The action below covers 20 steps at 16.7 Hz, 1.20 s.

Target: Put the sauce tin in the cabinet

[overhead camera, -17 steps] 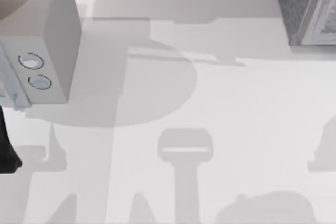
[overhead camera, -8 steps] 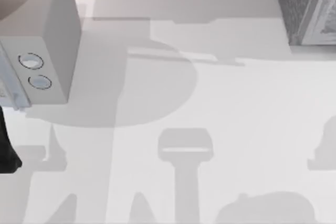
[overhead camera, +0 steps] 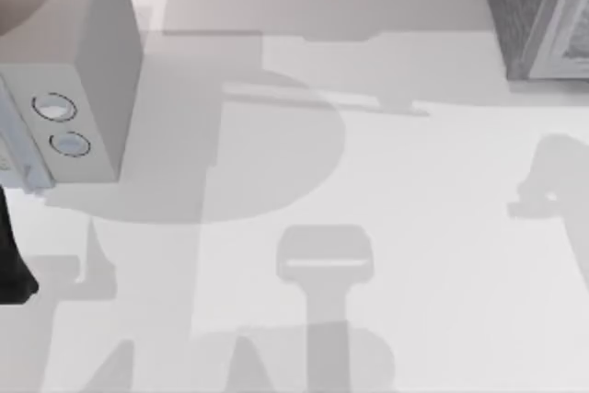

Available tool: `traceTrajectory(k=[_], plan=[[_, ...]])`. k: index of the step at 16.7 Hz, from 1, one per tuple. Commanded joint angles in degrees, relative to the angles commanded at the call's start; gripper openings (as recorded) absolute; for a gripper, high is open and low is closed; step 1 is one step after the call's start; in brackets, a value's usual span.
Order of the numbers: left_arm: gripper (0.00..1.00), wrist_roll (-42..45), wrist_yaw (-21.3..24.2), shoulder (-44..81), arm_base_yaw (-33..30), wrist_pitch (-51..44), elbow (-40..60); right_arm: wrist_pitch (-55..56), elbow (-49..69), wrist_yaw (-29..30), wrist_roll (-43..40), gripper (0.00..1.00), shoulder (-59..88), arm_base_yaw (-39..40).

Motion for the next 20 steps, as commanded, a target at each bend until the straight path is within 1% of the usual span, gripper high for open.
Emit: traceTrajectory(k=[5, 7, 9, 12, 14, 20], plan=[[1.00, 0.0, 0.0, 0.0, 0.0, 0.0, 0.0, -5.2, 34.3, 3.3, 0.5, 0.00, 17.2, 1.8], [1.00, 0.0, 0.0, 0.0, 0.0, 0.0, 0.0, -7.5, 45.2, 4.7, 1.1, 0.00, 23.5, 2.5], [1.00, 0.0, 0.0, 0.0, 0.0, 0.0, 0.0, -10.1, 53.7, 5.9, 1.4, 0.00, 30.0, 3.2], [1.00, 0.0, 0.0, 0.0, 0.0, 0.0, 0.0, -13.7, 62.7, 7.2, 1.6, 0.00, 38.8, 4.3], [1.00, 0.0, 0.0, 0.0, 0.0, 0.0, 0.0, -15.1, 66.7, 7.5, 1.6, 0.00, 42.4, 5.0], [1.00, 0.0, 0.0, 0.0, 0.0, 0.0, 0.0, -15.6, 68.0, 7.5, 1.8, 0.00, 43.8, 5.2]])
